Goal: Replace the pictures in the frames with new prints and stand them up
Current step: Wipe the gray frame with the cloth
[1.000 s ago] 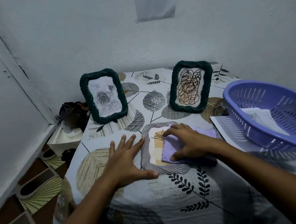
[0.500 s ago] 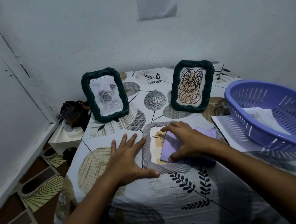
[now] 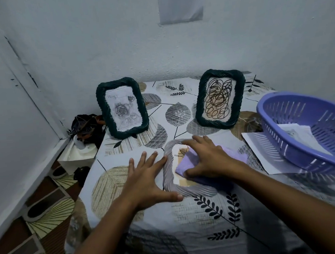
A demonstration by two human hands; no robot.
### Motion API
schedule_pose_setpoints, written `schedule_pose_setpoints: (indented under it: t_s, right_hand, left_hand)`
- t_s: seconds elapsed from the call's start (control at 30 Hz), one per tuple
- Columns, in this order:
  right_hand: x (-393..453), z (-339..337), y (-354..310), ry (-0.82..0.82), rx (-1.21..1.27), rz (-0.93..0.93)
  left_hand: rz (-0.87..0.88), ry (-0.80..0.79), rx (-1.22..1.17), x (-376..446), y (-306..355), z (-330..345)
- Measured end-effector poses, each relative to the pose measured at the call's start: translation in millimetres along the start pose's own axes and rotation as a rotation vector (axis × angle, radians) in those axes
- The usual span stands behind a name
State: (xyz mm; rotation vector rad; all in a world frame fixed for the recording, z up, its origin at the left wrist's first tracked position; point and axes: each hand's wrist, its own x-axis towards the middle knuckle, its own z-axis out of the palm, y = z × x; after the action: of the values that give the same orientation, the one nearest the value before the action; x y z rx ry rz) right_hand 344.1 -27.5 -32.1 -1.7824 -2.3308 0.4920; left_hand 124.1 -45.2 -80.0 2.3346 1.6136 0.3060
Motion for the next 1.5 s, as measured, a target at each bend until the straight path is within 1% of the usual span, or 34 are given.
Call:
schedule_pose_setpoints:
  t_s: [0.13,0.2,0.23,0.33,0.43,0.5,0.57,0.93,1.1,1.23,1.33,1.5]
  right_hand:
    - [14,16,-12,0.158,0.008,0.077]
    - [18,20,-13,0.215,0.003,0.052]
    - [18,19,-12,0.218,0.004,0.000]
    - [11,14,-2,0.125,-0.067,-0.234]
    - [1,15,5,-0.019,-0.176,-0.321]
    - [-7,16,5,-0.061,-0.197,-0.332]
    - [-14,16,5,-0.070,-0.203,-0.340]
    - [-22,14,0,0.002,-0.293,-0.270]
    - [-24,17,2,0.043,-0.253,-0.254]
    - [-28,19,3,0.020,-0.201,-0.278]
    - [-30,17,2,-0.036,-0.218,-0.315]
    - [-28,15,3,-0.043,-0.224,-0.303]
  left_hand:
    - [-0.004,-0.004,-0.003,0,-1,0]
    - [-0.006,-0.004,-0.002,-1,-1,0]
    - [-0.006,-0.004,0.002,-1,-1,1]
    - [0.000,-0.007,0.014,-1,-1,0]
    - [-0.001,-0.008,0.015,-1,-1,0]
    - [-0.002,-0.008,0.013,0,-1,1]
    - [-0.005,-0.006,0.012,0,-2,2]
    - [-0.009,-0.008,0.013,-1,-1,0]
    - [-0.011,-0.011,0.024,-1,-1,1]
    - [-0.014,-0.015,0.020,-1,-1,1]
    - [-0.014,-0.010,0.016,-1,-1,0]
    - [-0.015,-0.009,0.017,-1,-1,1]
